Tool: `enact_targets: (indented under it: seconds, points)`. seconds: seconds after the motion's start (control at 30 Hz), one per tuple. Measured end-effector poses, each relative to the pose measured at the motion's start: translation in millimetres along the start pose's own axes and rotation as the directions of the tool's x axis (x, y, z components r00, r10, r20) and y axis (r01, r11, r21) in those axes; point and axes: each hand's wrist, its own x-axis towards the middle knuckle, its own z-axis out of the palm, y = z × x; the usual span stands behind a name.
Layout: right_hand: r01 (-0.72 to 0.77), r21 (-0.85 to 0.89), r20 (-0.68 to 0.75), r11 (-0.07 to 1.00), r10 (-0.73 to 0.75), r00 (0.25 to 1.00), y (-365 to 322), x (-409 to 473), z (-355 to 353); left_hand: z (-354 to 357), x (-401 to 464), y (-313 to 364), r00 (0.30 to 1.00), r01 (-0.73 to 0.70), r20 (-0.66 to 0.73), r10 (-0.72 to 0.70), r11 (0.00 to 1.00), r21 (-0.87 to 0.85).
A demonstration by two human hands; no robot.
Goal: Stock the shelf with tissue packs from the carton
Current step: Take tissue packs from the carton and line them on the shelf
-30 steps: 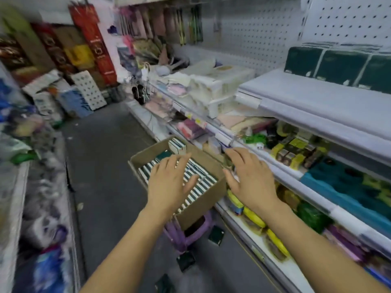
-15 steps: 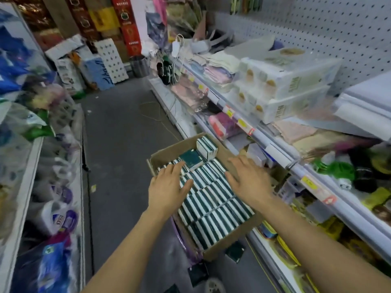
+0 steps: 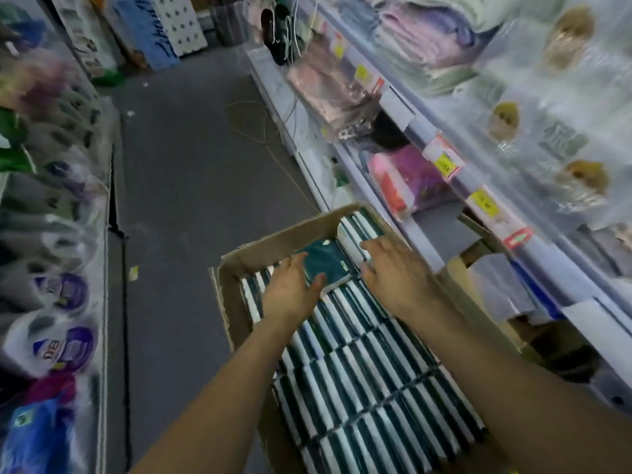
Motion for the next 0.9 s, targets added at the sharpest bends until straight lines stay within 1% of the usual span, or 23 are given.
enact_targets:
  seconds: [0.07,0.13,0.2,0.3,0.37,0.47,0.53,0.6,0.67,0.73,0.8,0.83,0.9]
  points:
    - [-0.025,-0.023,0.019,0.999,0.026,0.999,4,18,19,22,23,-10,0.991,0.130,0.010,-0.130,0.978,-0.163]
    - [-0.061,-0.058,0.018,0.996,0.062,0.998,8,32,39,41,42,-18,0.958,0.285,0.056,-0.282,0.904,-0.318]
    - [-0.094,-0.100,0.010,0.990,0.096,0.995,11,41,58,57,57,-24,0.917,0.393,0.103,-0.386,0.822,-0.413]
    - [-0.131,-0.146,0.004,0.981,0.133,0.991,14,51,71,73,73,-24,0.872,0.479,0.148,-0.466,0.752,-0.453]
    - [-0.158,-0.182,0.009,0.970,0.162,0.987,14,55,74,80,80,-22,0.848,0.520,0.164,-0.503,0.735,-0.435]
    - [-0.202,-0.174,0.044,0.964,0.213,0.976,16,62,77,88,91,-21,0.800,0.588,0.180,-0.573,0.686,-0.428]
    - [-0.212,-0.119,0.050,0.970,0.220,0.974,18,62,78,87,95,-16,0.766,0.622,0.221,-0.604,0.609,-0.493]
    - [-0.229,-0.015,0.047,0.973,0.230,0.972,20,59,77,86,95,-9,0.760,0.619,0.248,-0.600,0.553,-0.558]
    - [-0.270,0.130,0.043,0.954,0.267,0.963,23,50,74,82,88,-2,0.776,0.589,0.248,-0.580,0.525,-0.615]
    - [-0.339,0.320,0.048,0.885,0.342,0.939,25,38,63,73,74,5,0.798,0.554,0.258,-0.544,0.496,-0.669]
    - [-0.381,0.450,0.058,0.808,0.399,0.915,25,21,45,60,55,12,0.819,0.526,0.292,-0.493,0.443,-0.726]
    - [-0.377,0.482,0.059,0.791,0.400,0.915,25,11,36,54,44,14,0.829,0.513,0.309,-0.466,0.414,-0.752]
    - [-0.315,0.536,0.007,0.783,0.369,0.929,23,-9,18,38,22,20,0.852,0.482,0.320,-0.415,0.378,-0.790]
